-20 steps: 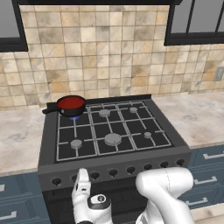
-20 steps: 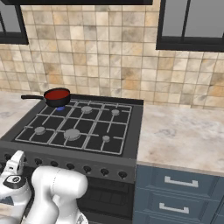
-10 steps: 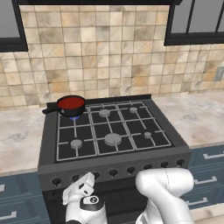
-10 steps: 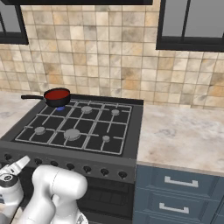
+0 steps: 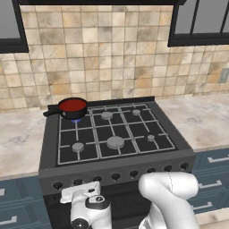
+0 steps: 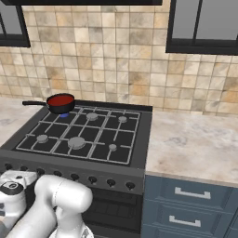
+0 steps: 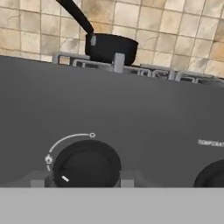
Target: Wait until the marinara sauce is simmered to a deep red color and then turn off the stove.
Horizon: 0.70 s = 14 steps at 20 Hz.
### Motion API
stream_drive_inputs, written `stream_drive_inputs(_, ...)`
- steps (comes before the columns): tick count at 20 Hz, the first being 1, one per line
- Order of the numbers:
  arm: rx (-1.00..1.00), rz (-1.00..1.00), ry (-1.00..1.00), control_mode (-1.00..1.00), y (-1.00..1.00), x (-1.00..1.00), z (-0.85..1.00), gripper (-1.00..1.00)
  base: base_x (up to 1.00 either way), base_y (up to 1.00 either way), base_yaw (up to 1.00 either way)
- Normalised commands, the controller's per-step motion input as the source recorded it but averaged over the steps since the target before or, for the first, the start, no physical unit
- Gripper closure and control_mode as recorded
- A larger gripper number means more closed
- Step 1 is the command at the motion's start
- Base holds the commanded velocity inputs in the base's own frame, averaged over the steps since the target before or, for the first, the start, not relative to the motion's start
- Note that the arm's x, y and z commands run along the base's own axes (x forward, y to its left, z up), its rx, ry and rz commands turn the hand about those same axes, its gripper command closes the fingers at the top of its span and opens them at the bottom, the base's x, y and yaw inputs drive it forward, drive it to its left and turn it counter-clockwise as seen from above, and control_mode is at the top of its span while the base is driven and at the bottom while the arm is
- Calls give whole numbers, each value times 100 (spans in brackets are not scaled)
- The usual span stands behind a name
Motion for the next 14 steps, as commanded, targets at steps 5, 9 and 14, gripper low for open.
stream_drive_inputs(5,58,-7,0,-100,-31,0,0,100,0,0,0)
stream_drive_inputs(9,58,-9,3,-100,-25,0,2,100,0,0,0)
stream_drive_inputs(14,57,-10,5,-100,-22,0,8,100,0,0,0)
